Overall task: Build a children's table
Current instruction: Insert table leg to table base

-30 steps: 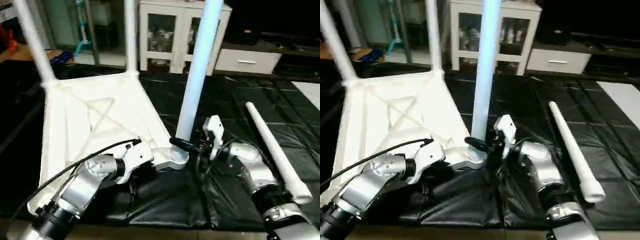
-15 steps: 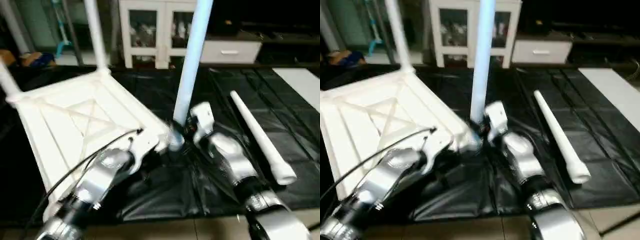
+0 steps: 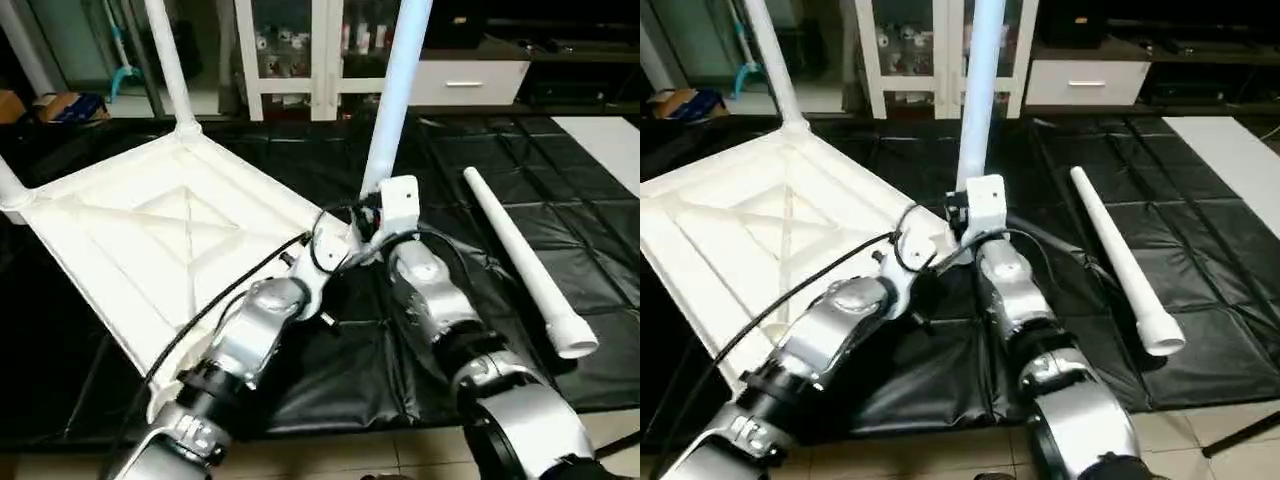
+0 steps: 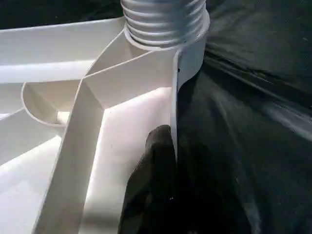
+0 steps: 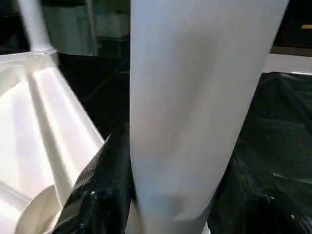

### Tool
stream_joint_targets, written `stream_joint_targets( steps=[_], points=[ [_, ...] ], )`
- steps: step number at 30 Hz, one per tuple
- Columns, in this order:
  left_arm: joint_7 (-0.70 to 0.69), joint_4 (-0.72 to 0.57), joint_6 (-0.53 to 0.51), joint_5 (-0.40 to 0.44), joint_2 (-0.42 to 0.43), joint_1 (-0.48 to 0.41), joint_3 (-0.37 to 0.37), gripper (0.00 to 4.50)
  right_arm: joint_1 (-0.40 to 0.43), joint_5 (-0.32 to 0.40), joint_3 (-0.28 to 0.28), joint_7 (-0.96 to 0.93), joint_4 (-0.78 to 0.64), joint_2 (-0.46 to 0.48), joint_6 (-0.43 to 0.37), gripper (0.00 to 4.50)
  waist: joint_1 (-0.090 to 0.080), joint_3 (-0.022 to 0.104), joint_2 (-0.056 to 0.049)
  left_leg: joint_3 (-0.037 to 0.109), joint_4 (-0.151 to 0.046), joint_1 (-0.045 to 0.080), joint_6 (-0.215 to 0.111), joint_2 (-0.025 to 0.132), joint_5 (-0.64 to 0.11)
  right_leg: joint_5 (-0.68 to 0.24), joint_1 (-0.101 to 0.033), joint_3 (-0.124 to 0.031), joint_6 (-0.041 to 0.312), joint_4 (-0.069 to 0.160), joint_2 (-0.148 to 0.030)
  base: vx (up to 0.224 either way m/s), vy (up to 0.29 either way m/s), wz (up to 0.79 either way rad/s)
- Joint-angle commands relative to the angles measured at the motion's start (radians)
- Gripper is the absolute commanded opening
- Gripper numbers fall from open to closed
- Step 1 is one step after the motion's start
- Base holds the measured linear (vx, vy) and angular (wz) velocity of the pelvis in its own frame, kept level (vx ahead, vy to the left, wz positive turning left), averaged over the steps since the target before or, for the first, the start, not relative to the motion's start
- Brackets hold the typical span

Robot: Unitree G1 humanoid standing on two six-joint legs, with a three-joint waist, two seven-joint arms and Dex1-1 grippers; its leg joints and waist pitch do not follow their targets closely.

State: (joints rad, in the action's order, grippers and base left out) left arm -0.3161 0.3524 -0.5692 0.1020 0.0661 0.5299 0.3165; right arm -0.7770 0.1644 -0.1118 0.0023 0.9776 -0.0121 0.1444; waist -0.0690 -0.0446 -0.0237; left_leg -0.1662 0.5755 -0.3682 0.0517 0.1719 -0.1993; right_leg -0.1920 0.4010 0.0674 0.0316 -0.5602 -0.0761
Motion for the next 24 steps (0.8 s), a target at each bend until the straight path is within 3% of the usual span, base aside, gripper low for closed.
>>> stream_joint_targets(
  steps=[1, 3, 14, 16, 19, 21, 24],
  points=[
    [0.075, -0.008, 0.024, 0.022, 0.027, 0.023, -0.079, 0.00, 0.069, -0.003, 0.057, -0.064, 0.142, -0.024, -0.072, 1.82, 0.006, 0.046, -0.001, 0.024, -0.086, -0.002, -0.016, 0.052, -0.395, -0.328, -0.032, -0.039, 0.139, 0.072, -0.068, 0.000, 0.000, 0.00],
    [0.073, -0.008, 0.024, 0.019, 0.031, 0.019, -0.083, 0.00, 0.062, 0.010, 0.070, -0.036, 0.144, -0.015, -0.060, 1.82, 0.008, 0.049, 0.000, 0.017, -0.083, 0.000, -0.025, 0.052, -0.370, -0.264, -0.032, -0.040, 0.161, 0.067, -0.066, 0.000, 0.000, 0.00],
    [0.061, -0.020, 0.020, 0.010, 0.044, -0.002, -0.081, 0.00, 0.035, 0.000, 0.057, 0.086, 0.114, -0.012, -0.016, 1.82, 0.022, 0.055, 0.001, 0.009, -0.074, -0.004, -0.059, 0.052, -0.277, -0.224, -0.041, -0.039, 0.195, 0.060, -0.067, 0.000, 0.000, 0.00],
    [0.057, -0.026, 0.018, 0.009, 0.046, -0.006, -0.080, 0.00, 0.030, -0.003, 0.060, 0.108, 0.110, -0.014, -0.011, 2.52, 0.022, 0.055, 0.000, 0.009, -0.074, -0.003, -0.058, 0.052, -0.282, -0.240, -0.040, -0.038, 0.193, 0.061, -0.067, 0.000, 0.000, 0.00],
    [0.042, -0.040, 0.017, 0.007, 0.056, -0.015, -0.076, 0.00, 0.020, 0.000, 0.054, 0.165, 0.083, -0.024, -0.012, 2.64, 0.021, 0.056, 0.002, 0.010, -0.073, -0.008, -0.063, 0.052, -0.268, -0.234, -0.046, -0.038, 0.196, 0.059, -0.067, 0.000, 0.000, 0.00],
    [0.032, -0.054, 0.015, 0.005, 0.062, -0.023, -0.074, 0.00, 0.016, 0.001, 0.053, 0.189, 0.058, -0.033, -0.013, 2.79, 0.021, 0.063, 0.003, 0.009, -0.067, -0.012, -0.076, 0.051, -0.221, -0.176, -0.052, -0.038, 0.208, 0.052, -0.069, 0.000, 0.000, 0.00],
    [0.013, -0.080, 0.013, 0.000, 0.080, -0.037, -0.070, 0.00, 0.005, 0.025, 0.070, 0.265, 0.004, -0.053, -0.022, 2.79, 0.025, 0.064, 0.003, 0.004, -0.058, -0.010, -0.121, 0.050, -0.149, -0.098, -0.052, -0.037, 0.241, 0.042, -0.068, 0.000, 0.000, 0.00]
  ],
)
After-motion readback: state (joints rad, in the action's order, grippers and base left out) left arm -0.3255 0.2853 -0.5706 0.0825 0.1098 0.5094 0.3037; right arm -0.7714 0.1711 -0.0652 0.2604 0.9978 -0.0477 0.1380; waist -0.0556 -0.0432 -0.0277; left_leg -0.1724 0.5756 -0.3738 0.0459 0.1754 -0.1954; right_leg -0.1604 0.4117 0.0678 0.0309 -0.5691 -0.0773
